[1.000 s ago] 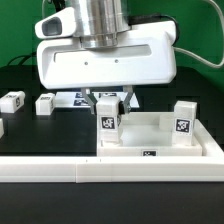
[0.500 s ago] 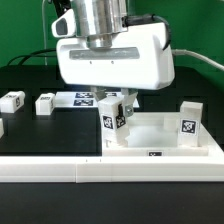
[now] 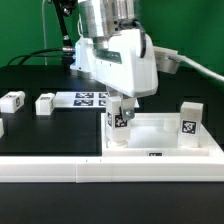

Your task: Assemble square table

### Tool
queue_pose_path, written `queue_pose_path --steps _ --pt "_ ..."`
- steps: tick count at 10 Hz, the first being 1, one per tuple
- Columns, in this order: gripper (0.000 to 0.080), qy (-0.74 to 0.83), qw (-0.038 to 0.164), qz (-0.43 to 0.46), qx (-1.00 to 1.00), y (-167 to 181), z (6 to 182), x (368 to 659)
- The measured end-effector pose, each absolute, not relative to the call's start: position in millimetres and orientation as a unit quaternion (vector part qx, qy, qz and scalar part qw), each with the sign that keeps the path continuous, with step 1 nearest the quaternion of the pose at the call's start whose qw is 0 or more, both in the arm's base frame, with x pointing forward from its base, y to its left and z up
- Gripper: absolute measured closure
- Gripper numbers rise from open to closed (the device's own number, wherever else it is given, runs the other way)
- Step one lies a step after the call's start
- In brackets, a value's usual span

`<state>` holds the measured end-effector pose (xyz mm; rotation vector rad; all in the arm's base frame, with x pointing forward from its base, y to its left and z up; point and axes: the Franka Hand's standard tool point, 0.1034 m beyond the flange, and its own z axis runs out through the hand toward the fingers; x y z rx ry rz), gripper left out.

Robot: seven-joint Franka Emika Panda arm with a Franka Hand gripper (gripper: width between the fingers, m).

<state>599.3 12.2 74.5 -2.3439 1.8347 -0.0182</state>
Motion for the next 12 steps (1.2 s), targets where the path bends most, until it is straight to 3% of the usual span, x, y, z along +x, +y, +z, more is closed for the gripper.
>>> queue_pose_path --steps 1,2,3,4,10,11,12 --pt "0.0478 0.603 0.082 -0.007 -0.793 12.7 74.3 599.1" --pt "0.0294 0.589 0.082 -0.009 -0.804 12.6 74.4 599.1" --pt "0.0294 0.562 0.082 -0.011 -0.823 12.2 74.4 599.1" --pt "0.0181 0.508 0.081 -0.017 -0.858 12.1 74.4 599.1" --pt "0.0150 0.240 0.072 -0.034 -0.967 8.7 73.9 597.9" --pt "0.0150 0.196 0.066 -0.037 -0.978 9.3 74.1 598.1" --pt "0.0150 0.124 0.041 -0.040 -0.991 13.8 75.6 599.8"
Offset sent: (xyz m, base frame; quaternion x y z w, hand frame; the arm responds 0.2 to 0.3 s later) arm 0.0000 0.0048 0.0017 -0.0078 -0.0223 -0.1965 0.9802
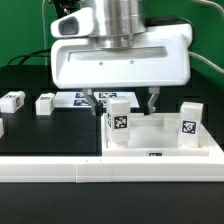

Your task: Assemble square table

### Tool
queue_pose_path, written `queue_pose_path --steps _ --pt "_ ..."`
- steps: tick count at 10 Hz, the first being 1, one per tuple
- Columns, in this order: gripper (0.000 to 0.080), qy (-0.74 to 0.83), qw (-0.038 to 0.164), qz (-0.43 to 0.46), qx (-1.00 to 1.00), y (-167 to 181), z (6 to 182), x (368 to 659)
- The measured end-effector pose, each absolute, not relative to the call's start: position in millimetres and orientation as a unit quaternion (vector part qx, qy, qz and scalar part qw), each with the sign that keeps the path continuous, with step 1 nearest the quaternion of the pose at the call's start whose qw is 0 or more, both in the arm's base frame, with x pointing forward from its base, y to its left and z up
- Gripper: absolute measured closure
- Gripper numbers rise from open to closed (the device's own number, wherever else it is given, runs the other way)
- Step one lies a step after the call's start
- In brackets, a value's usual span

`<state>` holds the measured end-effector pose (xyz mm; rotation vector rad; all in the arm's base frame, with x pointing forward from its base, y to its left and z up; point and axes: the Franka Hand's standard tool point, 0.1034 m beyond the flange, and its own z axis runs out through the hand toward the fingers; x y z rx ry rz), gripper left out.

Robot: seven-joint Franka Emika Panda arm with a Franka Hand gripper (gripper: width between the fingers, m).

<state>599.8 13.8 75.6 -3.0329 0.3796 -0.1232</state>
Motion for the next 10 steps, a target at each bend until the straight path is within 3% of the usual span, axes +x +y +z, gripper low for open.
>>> queue_pose_path --steps 2,7,8,9,10 --pt "0.0150 0.037 0.026 -0.043 -0.998 16.5 75.9 600.1" --pt "0.0177 -0.031 0.023 -0.045 -0.998 11.1 76.0 600.4" --pt "0.0362 -0.031 0.023 -0.045 -0.998 11.0 76.0 600.4" --pt "0.0362 -0.031 0.023 -0.046 -0.998 10.5 76.2 600.7" --pt "0.0506 -0.030 0.023 -0.047 -0.998 9.3 76.2 600.9"
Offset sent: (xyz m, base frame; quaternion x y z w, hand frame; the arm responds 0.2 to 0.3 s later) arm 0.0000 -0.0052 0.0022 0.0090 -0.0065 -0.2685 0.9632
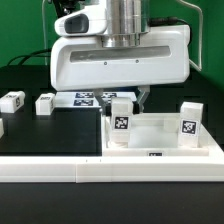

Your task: Assemble square table

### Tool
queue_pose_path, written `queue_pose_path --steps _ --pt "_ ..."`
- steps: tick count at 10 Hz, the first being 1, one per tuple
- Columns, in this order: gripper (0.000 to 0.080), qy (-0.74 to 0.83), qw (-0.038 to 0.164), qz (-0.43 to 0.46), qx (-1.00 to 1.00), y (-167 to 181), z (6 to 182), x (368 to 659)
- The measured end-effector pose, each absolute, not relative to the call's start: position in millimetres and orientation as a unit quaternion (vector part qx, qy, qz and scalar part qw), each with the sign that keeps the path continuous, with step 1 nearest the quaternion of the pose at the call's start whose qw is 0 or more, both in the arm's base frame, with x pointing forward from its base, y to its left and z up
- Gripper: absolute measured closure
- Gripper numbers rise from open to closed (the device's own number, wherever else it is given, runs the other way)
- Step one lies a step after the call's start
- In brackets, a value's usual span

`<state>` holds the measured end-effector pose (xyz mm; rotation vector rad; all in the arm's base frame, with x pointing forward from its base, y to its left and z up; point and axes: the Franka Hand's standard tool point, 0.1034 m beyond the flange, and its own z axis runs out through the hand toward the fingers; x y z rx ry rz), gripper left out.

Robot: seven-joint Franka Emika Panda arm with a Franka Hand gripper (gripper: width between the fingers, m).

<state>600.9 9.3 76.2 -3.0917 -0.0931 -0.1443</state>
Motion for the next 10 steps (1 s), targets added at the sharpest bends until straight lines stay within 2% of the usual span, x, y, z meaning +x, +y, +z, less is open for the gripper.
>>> queue_pose_path --steps 4,6,10 --pt "0.0505 -0.019 0.023 -0.046 -0.998 8.8 76.1 600.9" --pt "0.0506 0.136 0.048 -0.052 -0.988 6.0 74.4 599.7" --pt "0.0505 0.346 0.061 -0.057 -0.934 5.8 73.7 599.7"
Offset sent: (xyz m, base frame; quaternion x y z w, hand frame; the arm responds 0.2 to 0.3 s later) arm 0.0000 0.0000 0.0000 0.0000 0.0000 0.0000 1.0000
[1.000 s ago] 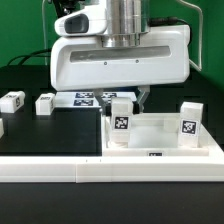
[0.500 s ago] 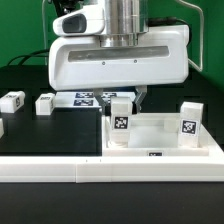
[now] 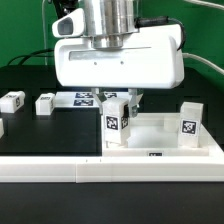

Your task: Assemble square table

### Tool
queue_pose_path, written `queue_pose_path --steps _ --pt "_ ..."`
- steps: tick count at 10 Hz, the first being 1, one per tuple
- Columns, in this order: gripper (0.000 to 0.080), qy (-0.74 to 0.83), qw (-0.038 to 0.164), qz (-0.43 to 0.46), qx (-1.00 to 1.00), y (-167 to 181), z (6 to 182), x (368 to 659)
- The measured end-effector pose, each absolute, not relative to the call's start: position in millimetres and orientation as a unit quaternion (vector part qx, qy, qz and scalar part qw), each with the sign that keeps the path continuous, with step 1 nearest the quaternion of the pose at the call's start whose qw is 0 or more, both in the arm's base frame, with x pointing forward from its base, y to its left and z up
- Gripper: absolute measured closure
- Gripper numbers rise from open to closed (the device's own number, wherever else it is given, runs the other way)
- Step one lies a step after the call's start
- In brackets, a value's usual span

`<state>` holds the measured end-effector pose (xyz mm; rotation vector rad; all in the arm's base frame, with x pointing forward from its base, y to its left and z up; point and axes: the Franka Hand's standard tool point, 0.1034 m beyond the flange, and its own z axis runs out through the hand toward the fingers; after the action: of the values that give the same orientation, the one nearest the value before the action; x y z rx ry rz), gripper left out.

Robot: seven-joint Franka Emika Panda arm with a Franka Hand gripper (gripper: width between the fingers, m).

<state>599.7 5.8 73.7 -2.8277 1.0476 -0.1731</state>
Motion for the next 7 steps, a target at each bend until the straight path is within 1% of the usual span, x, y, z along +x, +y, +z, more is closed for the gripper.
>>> queue_pose_path --steps 3,6,7 --pt "0.0505 0.507 0.069 -0.042 -0.858 9.0 72.7 598.7" --pt "0.0506 0.571 0.078 -0.028 -0.817 9.0 72.6 599.1" --pt "0.0494 0.572 0.079 -0.029 -0.816 9.1 72.4 599.2"
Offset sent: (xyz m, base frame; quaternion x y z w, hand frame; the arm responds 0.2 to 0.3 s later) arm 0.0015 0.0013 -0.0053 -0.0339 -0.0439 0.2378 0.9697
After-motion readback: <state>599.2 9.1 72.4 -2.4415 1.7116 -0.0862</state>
